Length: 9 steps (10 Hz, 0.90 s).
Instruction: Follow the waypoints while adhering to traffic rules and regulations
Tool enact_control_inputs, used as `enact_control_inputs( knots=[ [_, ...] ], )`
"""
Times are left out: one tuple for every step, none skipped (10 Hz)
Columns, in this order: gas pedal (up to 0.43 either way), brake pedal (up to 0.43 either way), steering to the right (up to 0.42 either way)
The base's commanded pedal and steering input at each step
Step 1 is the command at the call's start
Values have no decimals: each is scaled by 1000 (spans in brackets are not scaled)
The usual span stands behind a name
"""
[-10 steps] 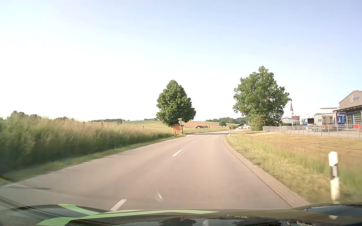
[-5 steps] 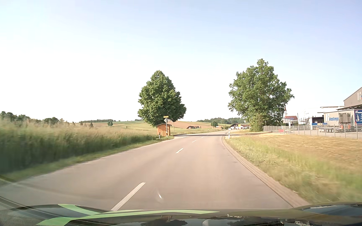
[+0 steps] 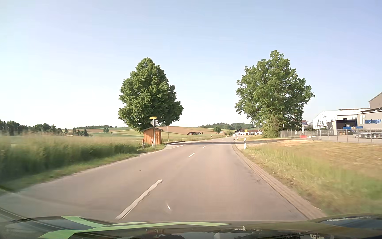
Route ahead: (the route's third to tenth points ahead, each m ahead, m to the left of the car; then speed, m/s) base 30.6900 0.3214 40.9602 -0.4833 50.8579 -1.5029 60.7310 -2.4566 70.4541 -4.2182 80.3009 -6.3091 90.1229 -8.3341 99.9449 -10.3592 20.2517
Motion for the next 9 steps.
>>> enact_control_inputs(
  knots=[
    [67,0,14],
    [110,0,14],
    [130,0,14],
    [138,0,14],
    [157,0,14],
    [169,0,14],
    [169,0,14],
    [150,0,13],
    [110,0,13]
  ],
)
